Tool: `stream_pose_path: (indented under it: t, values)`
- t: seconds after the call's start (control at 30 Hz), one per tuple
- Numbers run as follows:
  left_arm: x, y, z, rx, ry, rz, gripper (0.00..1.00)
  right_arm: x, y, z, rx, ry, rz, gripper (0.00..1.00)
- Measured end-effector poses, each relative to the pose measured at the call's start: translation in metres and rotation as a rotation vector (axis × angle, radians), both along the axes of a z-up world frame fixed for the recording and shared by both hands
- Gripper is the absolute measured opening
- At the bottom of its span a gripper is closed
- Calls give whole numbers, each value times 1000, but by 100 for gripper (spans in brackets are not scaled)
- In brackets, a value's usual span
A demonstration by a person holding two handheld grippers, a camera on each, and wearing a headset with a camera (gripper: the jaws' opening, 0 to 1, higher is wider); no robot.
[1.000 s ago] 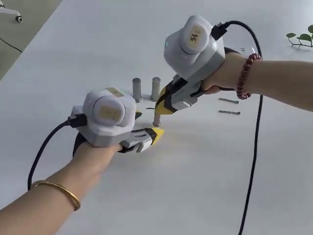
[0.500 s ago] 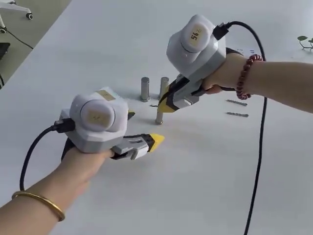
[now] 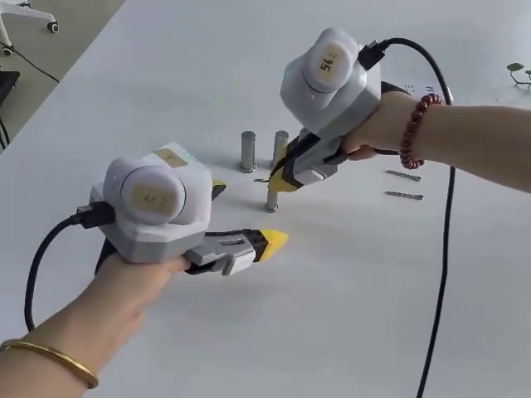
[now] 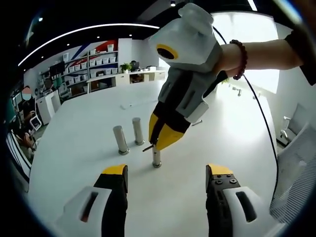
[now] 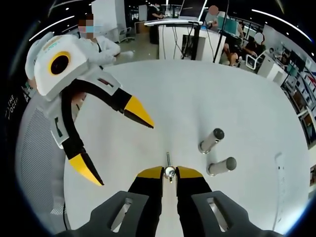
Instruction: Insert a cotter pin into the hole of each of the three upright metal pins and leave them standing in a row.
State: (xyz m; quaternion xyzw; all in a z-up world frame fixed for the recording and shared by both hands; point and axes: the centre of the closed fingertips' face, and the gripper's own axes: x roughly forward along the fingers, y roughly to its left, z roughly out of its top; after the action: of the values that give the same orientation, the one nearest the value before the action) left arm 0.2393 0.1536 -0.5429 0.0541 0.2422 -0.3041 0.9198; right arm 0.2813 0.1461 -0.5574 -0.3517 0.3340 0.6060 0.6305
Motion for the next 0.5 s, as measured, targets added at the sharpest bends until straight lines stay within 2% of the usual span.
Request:
stream_pose_path:
  t: [0.13,0.27,0.37,0.5]
  values:
    - [-1,-1,3,-5,0,2,64,2,0,0,1,15,-39,4]
    - [-2,0,4,-12,1,7,64,3,1,-2,-9,3,-18,4]
    - [-4,0,3,-9,6,3,64,3,1,-3,-10,12,-33,4]
    - [-6,0,0,-5,14,-2,65,-1,-1,-4,-24,-8,-17,5]
